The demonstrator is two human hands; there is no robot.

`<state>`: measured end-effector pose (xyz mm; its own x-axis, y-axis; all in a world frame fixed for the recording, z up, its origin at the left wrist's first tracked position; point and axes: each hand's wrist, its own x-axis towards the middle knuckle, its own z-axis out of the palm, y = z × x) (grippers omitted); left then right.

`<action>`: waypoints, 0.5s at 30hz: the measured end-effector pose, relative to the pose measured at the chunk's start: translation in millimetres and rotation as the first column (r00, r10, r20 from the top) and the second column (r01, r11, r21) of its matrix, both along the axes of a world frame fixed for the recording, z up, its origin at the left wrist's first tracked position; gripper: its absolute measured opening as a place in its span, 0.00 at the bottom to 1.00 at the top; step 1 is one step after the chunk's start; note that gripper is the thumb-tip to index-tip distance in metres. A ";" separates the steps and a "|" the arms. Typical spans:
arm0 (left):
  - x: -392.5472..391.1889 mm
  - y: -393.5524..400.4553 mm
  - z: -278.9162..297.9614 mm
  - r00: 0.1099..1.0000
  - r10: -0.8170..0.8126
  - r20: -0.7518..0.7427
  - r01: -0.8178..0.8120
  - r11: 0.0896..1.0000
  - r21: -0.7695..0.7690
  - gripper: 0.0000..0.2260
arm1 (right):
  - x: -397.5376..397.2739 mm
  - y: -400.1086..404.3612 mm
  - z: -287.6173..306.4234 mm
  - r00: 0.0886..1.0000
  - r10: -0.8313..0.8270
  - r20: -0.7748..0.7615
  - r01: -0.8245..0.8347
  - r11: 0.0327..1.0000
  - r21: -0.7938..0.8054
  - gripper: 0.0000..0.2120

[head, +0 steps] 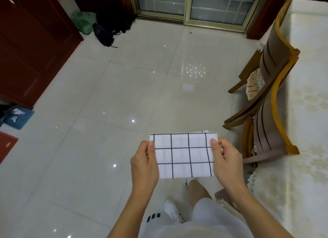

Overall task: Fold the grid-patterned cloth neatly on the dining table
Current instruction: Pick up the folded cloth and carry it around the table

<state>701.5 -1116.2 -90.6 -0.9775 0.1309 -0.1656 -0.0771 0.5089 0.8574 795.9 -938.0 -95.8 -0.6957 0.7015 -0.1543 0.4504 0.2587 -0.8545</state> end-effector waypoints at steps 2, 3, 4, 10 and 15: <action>-21.2 18.3 -0.3 1.000 -0.015 -0.011 0.015 1.000 0.005 0.17 | -18.7 17.1 0.6 1.000 -0.009 -0.003 0.009 1.000 -0.006 0.13; -32.0 28.8 0.3 1.000 -0.022 -0.015 0.022 1.000 0.008 0.17 | -28.1 27.2 0.3 1.000 -0.014 -0.002 0.014 1.000 -0.009 0.13; -42.9 40.1 1.5 0.999 -0.027 -0.020 0.027 1.000 0.011 0.17 | -37.5 38.0 0.3 1.000 -0.020 -0.002 0.020 1.000 -0.012 0.13; -105.4 118.6 8.2 0.999 -0.037 -0.017 0.037 0.999 0.007 0.17 | -97.0 116.0 10.6 0.999 -0.032 -0.043 0.031 0.999 -0.020 0.13; -144.7 179.6 13.6 0.998 -0.055 -0.029 0.055 0.998 -0.005 0.18 | -134.9 174.7 9.8 0.998 -0.046 -0.047 0.044 0.998 -0.053 0.14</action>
<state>556.8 -936.6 -77.0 -0.9732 0.1841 -0.1375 -0.0236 0.5154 0.8566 661.1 -763.3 -86.1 -0.6710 0.7243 -0.1586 0.4188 0.1937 -0.8872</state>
